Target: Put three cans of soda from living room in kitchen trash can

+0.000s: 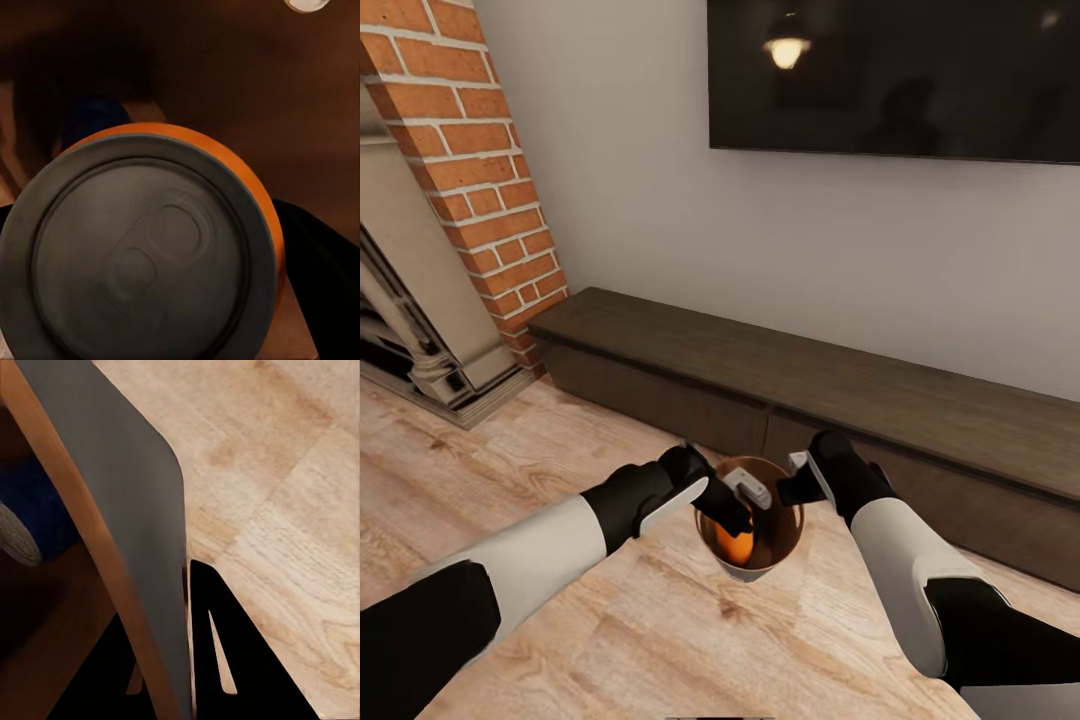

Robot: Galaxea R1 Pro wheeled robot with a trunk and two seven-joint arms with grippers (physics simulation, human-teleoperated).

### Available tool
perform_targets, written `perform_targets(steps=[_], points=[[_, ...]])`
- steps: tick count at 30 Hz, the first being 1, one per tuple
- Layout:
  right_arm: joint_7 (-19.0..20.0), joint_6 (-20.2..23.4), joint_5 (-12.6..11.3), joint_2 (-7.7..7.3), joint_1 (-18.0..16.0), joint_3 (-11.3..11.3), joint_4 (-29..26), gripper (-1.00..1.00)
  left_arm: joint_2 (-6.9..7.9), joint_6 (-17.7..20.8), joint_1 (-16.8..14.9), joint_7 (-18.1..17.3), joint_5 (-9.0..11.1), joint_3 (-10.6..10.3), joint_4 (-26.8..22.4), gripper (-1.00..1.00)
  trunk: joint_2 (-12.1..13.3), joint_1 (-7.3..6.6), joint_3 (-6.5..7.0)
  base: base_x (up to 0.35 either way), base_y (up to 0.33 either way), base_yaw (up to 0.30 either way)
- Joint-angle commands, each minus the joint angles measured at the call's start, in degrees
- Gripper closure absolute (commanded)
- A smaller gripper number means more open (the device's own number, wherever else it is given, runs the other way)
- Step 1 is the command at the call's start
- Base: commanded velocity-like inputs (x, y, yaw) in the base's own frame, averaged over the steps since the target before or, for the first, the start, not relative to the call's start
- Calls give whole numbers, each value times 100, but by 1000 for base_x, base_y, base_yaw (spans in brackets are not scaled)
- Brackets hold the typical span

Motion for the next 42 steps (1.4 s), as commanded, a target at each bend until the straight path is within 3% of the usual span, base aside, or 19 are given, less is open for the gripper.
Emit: perform_targets(steps=[1,7,13,20,21,36,41,42], points=[[28,8,-70,1,-4,-10,-136,100,-14,-31,2,-5,-75,-29,56,100,0,-1,1,0,0,0],[30,8,-71,22,-5,-10,-136,100,-88,-112,2,-9,-79,-113,249,100,0,-1,1,0,0,0],[30,8,-71,61,-7,-3,-136,100,-103,-121,5,-13,-81,-289,276,100,0,-1,1,0,0,0],[30,8,-71,75,-4,6,-136,100,-100,-122,2,-17,-82,-348,279,100,0,-1,1,0,0,0],[30,8,-71,71,-4,7,-136,100,-98,-122,3,-18,-80,-353,279,-100,0,-1,1,0,0,0],[30,8,-67,56,-4,9,-128,100,-36,-157,2,-30,-70,-364,226,-100,0,-1,1,0,0,0],[30,8,-70,48,-4,9,-128,100,-2,-157,2,-330,-68,-361,7,-100,0,-1,1,0,0,0],[30,8,-70,41,-4,8,-122,100,263,-152,6,-614,-64,-334,-520,-100,0,-1,1,0,0,0]])
